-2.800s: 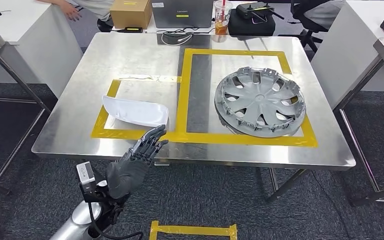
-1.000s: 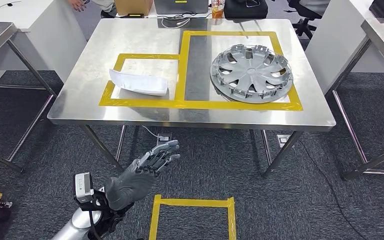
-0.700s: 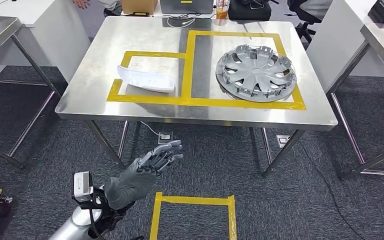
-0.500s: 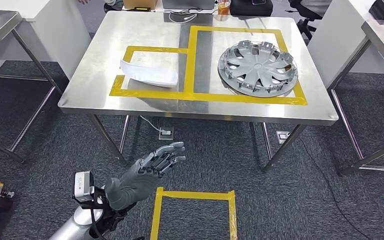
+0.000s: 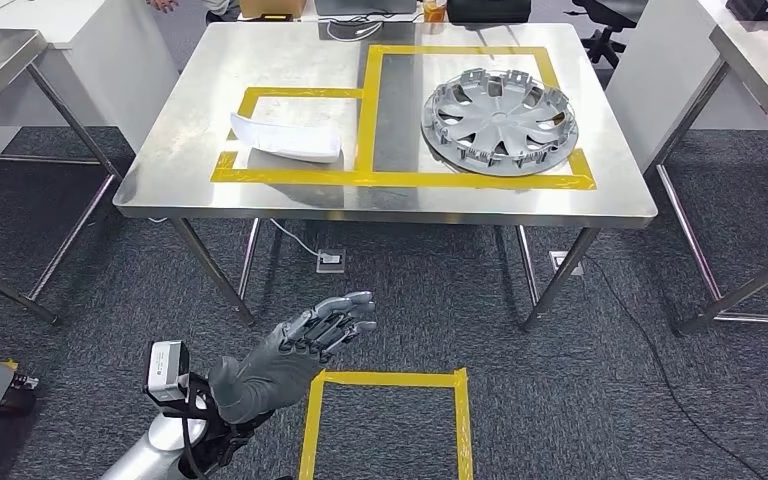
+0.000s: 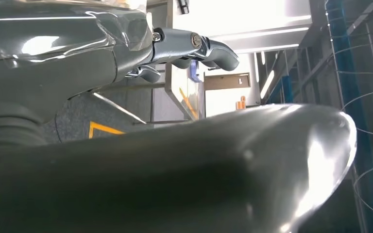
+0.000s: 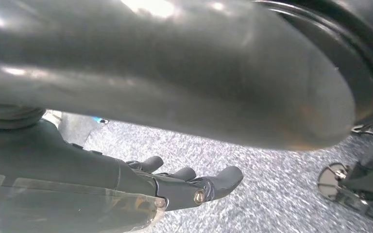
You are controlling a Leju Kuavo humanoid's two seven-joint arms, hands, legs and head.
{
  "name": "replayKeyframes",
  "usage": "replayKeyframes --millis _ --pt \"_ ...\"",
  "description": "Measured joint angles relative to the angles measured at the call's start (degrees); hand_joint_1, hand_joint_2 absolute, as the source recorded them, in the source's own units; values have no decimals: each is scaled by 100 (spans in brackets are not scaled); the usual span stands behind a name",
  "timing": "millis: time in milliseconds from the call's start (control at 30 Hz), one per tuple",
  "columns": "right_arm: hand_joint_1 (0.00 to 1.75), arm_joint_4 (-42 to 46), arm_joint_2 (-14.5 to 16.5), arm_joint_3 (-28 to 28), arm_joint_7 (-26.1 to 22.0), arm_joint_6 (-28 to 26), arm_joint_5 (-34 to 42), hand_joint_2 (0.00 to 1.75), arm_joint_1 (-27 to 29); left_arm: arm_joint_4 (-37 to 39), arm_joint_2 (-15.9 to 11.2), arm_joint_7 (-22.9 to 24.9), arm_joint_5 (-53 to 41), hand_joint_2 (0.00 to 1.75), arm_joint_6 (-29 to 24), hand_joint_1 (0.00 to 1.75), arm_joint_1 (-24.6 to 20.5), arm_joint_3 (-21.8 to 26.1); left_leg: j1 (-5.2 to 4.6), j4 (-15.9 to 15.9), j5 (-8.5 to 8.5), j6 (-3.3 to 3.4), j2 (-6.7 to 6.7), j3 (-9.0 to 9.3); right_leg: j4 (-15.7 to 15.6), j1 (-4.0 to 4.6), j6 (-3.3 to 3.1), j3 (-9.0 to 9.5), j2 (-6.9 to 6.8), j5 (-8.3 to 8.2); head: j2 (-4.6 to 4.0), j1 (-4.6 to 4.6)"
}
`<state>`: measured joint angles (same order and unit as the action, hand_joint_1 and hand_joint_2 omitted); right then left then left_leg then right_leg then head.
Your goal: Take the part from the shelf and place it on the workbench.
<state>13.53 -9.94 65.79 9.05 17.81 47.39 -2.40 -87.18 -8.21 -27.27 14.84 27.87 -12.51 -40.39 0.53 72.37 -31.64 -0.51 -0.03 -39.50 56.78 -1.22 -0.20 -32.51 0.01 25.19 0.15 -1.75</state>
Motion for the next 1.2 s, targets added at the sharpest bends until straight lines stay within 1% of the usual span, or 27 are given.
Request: replayKeyframes --millis 100,133,200,267,333,367,433,467,500,533,567,600,633,667,700,767,800,833,900,933,967,1000,1033,1100,1133,1167,1200 --pt "0 0 20 2 4 21 38 0 -1 7 4 34 7 0 36 0 -21 -18 -12 -1153 373 67 -13 740 2 9 64 -38 10 -55 0 3" --pt "0 0 27 2 4 24 54 0 -2 12 5 52 0 0 38 0 -31 -21 -30 -1397 425 95 -20 875 2 12 92 -55 9 -78 1 3" --pt "0 0 37 2 4 26 90 0 -2 45 9 109 -113 0 -47 0 -41 -28 -72 -1488 452 149 -28 887 -7 13 162 -93 5 -132 1 4" --pt "0 0 42 2 6 20 144 0 7 108 26 152 -481 0 -364 0 -56 -43 -62 -1541 537 235 -12 855 13 2 218 -139 3 -132 0 7" --pt "0 0 46 2 9 3 187 0 12 208 68 156 -959 0 -795 0 -91 -79 -44 -1607 642 327 13 802 352 1 207 -315 2 103 0 15" --pt "0 0 47 2 11 -11 199 0 13 276 90 155 -1180 0 -1007 0 -107 -102 -53 -1614 683 352 21 753 714 -3 184 -471 2 309 0 19" --pt "0 0 49 2 16 -34 209 0 16 438 123 156 -1578 0 -1406 0 -124 -148 -72 -1611 761 379 28 640 1474 -3 174 -754 1 661 0 22" --pt "0 0 49 2 19 -42 212 0 20 525 137 160 -1766 0 -1589 0 -130 -169 -82 -1609 800 381 30 587 1652 -4 195 -784 1 733 0 22" --pt "0 0 50 3 27 -54 214 0 23 610 148 165 -1918 0 -1744 0 -136 -188 -88 -1605 834 376 29 542 1567 -5 230 -681 1 708 0 22" --pt "0 0 55 3 50 -87 225 0 20 693 160 173 -2052 0 -1890 0 -145 -203 -92 -1599 866 366 28 505 1255 -6 269 -461 0 614 0 22" --pt "0 0 66 3 94 -147 243 0 10 780 173 187 -2185 0 -2051 0 -159 -214 -95 -1588 893 350 27 474 800 -5 296 -169 -1 499 0 22" --pt "0 0 84 3 155 -225 267 0 -7 870 185 202 -2313 0 -2232 0 -179 -218 -108 -1572 917 327 27 443 390 7 289 79 1 398 0 21" --pt "0 0 106 2 216 -303 292 0 -23 966 199 218 -2448 0 -2429 0 -206 -219 -119 -1555 941 299 28 418 101 18 260 241 4 325 0 19" --pt "0 1 133 2 268 -366 317 0 -33 1082 216 237 -2585 0 -2659 0 -233 -214 -126 -1542 965 269 30 398 -42 31 215 308 7 287 0 18" --pt "0 1 157 2 304 -408 339 0 -38 1210 237 253 -2705 0 -2894 0 -257 -203 -130 -1539 993 239 31 385 -51 48 164 295 10 265 0 15" --pt "0 3 211 2 342 -452 376 0 -36 1508 285 287 -2905 0 -3373 0 -294 -148 -110 -1522 1008 175 25 353 -58 32 83 263 6 197 0 17" --pt "0 3 232 2 350 -466 387 0 -39 1664 309 311 -2985 0 -3595 0 -317 -109 -98 -1450 930 138 21 313 -63 20 41 248 2 159 0 13" --pt "0 3 251 2 356 -477 395 0 -42 1831 330 349 -3062 0 -3810 0 -345 -63 -84 -1267 766 98 17 238 -69 5 4 222 -3 119 0 11" --pt "0 3 269 3 366 -496 404 0 -47 2226 373 475 -3208 0 -4199 0 -405 50 -48 -568 279 32 14 0 -66 4 -39 145 -8 45 0 4" --pt "0 2 275 3 375 -502 407 0 -45 2449 389 548 -3267 0 -4345 0 -429 115 -31 -187 76 11 13 -110 -63 5 -42 96 -8 8 0 5" --pt "0 2 279 4 389 -504 410 0 -42 2685 401 615 -3311 0 -4448 0 -453 181 -18 58 -35 0 13 -152 -60 6 -41 47 -6 -30 0 5" --pt "0 2 282 6 404 -506 414 0 -39 2916 408 665 -3337 0 -4505 0 -480 244 -8 89 -42 -3 13 -90 -57 6 -32 1 -2 -64 0 5" --pt "0 2 286 8 419 -507 419 0 -38 3144 413 711 -3343 0 -4530 0 -515 307 -1 -125 51 4 13 95 -55 6 -21 -37 3 -95 0 4" --pt "0 2 297 14 440 -504 430 0 -38 3581 417 806 -3316 0 -4539 0 -599 448 -5 -958 295 50 5 662 -54 11 19 -87 12 -150 0 4" --pt "0 2 297 21 439 -482 435 0 -39 3791 417 867 -3293 0 -4535 0 -635 526 -20 -1304 372 81 -1 874 -53 16 46 -105 12 -177 0 7" --pt "0 2 288 30 424 -439 438 0 -39 3989 417 936 -3264 0 -4530 0 -654 601 -42 -1508 400 110 -7 991 -52 19 78 -120 11 -203 0 7" --pt "0 2 271 40 391 -372 440 0 -35 4184 418 1013 -3234 0 -4525 0 -651 671 -65 -1570 392 136 -9 1011 -57 17 114 -134 8 -232 0 9"
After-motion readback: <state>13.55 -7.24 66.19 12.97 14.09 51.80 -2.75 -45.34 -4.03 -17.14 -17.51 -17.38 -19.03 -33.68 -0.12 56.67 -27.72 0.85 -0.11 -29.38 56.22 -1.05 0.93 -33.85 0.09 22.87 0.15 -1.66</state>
